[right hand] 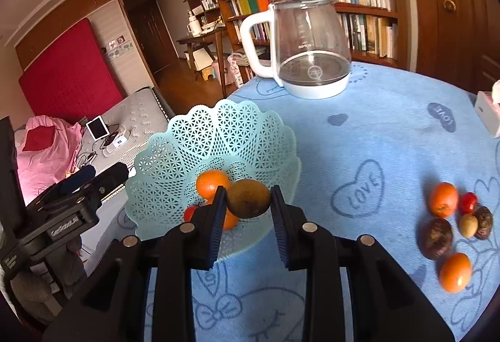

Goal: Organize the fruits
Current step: 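Lower the kiwi into the basket and open the right gripper, then grasp the large orange with the right gripper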

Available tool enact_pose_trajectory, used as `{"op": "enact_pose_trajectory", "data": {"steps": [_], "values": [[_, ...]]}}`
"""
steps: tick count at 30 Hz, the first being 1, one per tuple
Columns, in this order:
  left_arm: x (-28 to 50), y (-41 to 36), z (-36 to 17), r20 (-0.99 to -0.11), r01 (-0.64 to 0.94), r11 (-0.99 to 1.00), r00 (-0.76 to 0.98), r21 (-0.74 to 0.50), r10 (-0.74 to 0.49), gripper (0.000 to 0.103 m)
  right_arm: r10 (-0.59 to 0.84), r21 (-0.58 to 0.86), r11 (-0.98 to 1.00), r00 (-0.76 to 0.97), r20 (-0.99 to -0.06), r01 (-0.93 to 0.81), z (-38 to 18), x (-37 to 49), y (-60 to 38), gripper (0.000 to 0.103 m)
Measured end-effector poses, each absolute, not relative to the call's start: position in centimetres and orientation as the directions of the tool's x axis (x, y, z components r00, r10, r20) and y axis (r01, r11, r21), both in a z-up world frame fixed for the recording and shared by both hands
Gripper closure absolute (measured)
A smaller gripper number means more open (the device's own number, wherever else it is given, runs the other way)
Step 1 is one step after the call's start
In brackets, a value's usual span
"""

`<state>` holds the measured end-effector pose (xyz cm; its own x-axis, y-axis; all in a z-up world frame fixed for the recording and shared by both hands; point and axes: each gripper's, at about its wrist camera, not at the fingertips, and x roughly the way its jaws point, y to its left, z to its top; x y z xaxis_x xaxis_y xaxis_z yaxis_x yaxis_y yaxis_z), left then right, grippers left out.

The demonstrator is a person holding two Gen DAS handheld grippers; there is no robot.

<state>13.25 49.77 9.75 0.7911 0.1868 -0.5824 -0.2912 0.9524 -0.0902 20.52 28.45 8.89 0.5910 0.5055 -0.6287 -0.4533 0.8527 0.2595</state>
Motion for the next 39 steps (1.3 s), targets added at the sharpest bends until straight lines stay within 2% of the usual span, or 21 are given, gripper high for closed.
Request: {"op": "enact_pose_trajectory", "data": {"steps": [4, 7, 21, 39], "values": [[13.6, 50.1, 9.6, -0.589, -0.304, 0.948, 0.785, -0.098, 0.191, 0.008, 0.507, 0.273, 0.853, 0.585, -0.633, -0.445, 8.4, 21.5, 29.1, 0.070], [13.7, 50.3, 9.4, -0.592, -0.308, 0.946, 0.782, -0.098, 0.193, 0.008, 0.501, 0.282, 0.859, 0.593, -0.631, -0.427, 8.1, 21.6, 28.4, 0.063], [14.2, 48.9, 8.7, -0.603, -0.286, 0.956, 0.774, -0.064, 0.191, 0.008, 0.461, 0.336, 0.887, 0.625, -0.630, -0.316, 6.4, 20.2, 23.0, 0.058], [14.3, 47.2, 8.2, -0.608, -0.250, 0.967, 0.774, -0.036, 0.177, 0.008, 0.377, 0.329, 0.921, 0.683, -0.626, -0.208, 5.5, 18.4, 16.8, 0.053]]}}
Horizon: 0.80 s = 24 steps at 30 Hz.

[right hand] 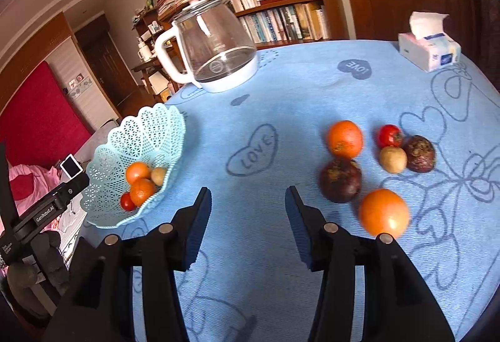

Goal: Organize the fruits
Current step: 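Grasp the large orange with the right gripper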

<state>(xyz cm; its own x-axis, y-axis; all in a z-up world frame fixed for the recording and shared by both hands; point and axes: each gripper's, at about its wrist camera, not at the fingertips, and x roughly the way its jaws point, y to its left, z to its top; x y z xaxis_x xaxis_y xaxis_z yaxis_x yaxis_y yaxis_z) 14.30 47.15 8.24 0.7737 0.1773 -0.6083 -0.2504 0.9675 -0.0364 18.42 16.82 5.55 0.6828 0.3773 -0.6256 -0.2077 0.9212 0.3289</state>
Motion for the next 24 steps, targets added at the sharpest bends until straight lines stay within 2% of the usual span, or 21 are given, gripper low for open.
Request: {"op": "enact_pose_trajectory", "data": {"steps": [9, 18, 24], "values": [[14.2, 46.8, 8.1, -0.608, -0.246, 0.969, 0.774, -0.030, 0.178, 0.008, 0.309, 0.338, 0.935, 0.723, -0.618, -0.110, 5.5, 17.8, 12.0, 0.053], [14.1, 46.0, 7.8, -0.610, -0.230, 0.973, 0.774, -0.019, 0.171, 0.008, 0.215, 0.309, 0.951, 0.727, -0.652, -0.004, 4.3, 17.4, 7.5, 0.053], [14.1, 45.3, 7.7, -0.612, -0.219, 0.976, 0.773, -0.011, 0.167, 0.008, 0.223, 0.293, 0.956, 0.694, -0.685, -0.017, 3.3, 18.3, 7.5, 0.053]]}}
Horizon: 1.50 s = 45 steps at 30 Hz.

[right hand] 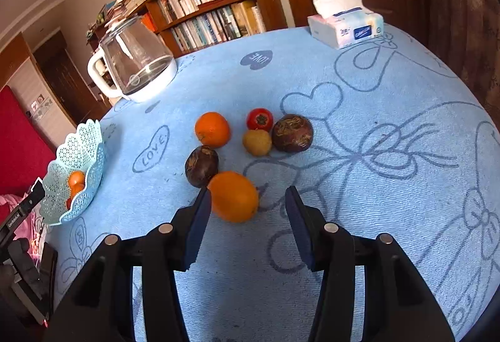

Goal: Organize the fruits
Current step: 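Grasp the large orange with the right gripper, then grasp the dark purple fruit with the left gripper while the right gripper holds the orange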

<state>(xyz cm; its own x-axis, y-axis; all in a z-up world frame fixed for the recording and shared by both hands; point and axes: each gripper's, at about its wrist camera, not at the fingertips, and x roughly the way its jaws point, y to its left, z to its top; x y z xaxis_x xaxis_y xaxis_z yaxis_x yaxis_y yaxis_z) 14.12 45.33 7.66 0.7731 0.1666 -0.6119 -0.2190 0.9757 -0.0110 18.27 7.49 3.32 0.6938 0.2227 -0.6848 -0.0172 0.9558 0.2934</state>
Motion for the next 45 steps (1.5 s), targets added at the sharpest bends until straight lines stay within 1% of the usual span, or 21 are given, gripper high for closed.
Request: {"op": "enact_pose_trajectory", "data": {"steps": [3, 13, 15, 17, 18, 27, 37, 40, 45], "values": [[14.1, 45.0, 7.7, -0.610, -0.215, 0.977, 0.775, -0.012, 0.163, 0.008, 0.227, 0.260, 0.964, 0.680, -0.697, -0.055, 3.0, 18.9, 8.7, 0.053], [14.2, 44.1, 7.5, -0.617, -0.202, 0.979, 0.772, -0.008, 0.154, 0.008, 0.202, 0.206, 0.976, 0.646, -0.736, -0.070, 2.1, 21.2, 10.3, 0.053], [14.3, 43.8, 7.6, -0.616, -0.195, 0.981, 0.774, -0.007, 0.149, 0.008, 0.189, 0.190, 0.979, 0.637, -0.748, -0.067, 1.7, 21.3, 10.5, 0.055], [14.3, 43.3, 7.7, -0.613, -0.184, 0.983, 0.777, -0.004, 0.143, 0.008, 0.167, 0.164, 0.984, 0.640, -0.750, -0.066, 1.7, 21.2, 10.6, 0.062], [14.4, 43.1, 7.8, -0.613, -0.179, 0.984, 0.778, -0.003, 0.140, 0.008, 0.169, 0.162, 0.984, 0.640, -0.750, -0.070, 1.8, 21.1, 10.5, 0.062], [14.9, 39.5, 8.6, -0.602, -0.100, 0.995, 0.793, 0.024, 0.095, 0.008, 0.180, 0.181, 0.981, 0.646, -0.742, -0.065, 2.6, 18.3, 8.2, 0.062], [15.9, 31.8, 8.6, -0.602, 0.048, 0.995, 0.799, 0.082, 0.011, 0.008, 0.148, 0.202, 0.979, 0.674, -0.723, 0.001, 2.9, 14.8, 2.9, 0.062], [16.6, 29.2, 8.3, -0.614, 0.096, 0.991, 0.789, 0.093, -0.019, 0.008, 0.156, 0.228, 0.974, 0.690, -0.707, 0.013, 3.0, 14.4, 2.0, 0.062], [18.0, 25.6, 7.3, -0.648, 0.194, 0.979, 0.754, 0.064, -0.107, 0.008, 0.183, 0.269, 0.963, 0.701, -0.690, 0.013, 2.8, 14.1, 1.3, 0.062]]}}
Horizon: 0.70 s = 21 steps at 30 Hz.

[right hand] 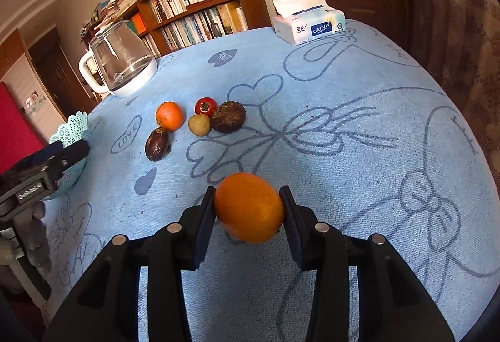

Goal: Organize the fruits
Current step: 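Grasp the dark purple fruit with the left gripper while the right gripper holds the orange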

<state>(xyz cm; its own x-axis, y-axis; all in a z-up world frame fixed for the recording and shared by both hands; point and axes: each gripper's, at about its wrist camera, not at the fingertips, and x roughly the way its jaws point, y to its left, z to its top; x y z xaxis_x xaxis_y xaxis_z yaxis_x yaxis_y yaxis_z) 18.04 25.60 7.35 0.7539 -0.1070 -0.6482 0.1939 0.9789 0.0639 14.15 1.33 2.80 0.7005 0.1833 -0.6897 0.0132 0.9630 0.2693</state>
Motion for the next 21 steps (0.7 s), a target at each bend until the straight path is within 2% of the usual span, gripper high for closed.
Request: {"op": "enact_pose_trajectory", "data": {"steps": [13, 17, 21], "values": [[22.2, 20.8, 4.1, -0.719, 0.307, 0.951, 0.668, 0.032, -0.192, 0.010, 0.211, 0.305, 0.952, 0.697, -0.685, 0.012, 2.3, 13.9, 1.2, 0.062], [22.9, 20.2, 3.4, -0.730, 0.326, 0.945, 0.647, 0.003, -0.221, 0.019, 0.213, 0.302, 0.953, 0.695, -0.686, 0.006, 2.2, 13.9, 1.5, 0.062], [23.7, 19.9, 2.6, -0.746, 0.336, 0.940, 0.610, -0.061, -0.267, 0.035, 0.207, 0.291, 0.957, 0.701, -0.683, 0.001, 2.3, 13.8, 1.7, 0.062]]}}
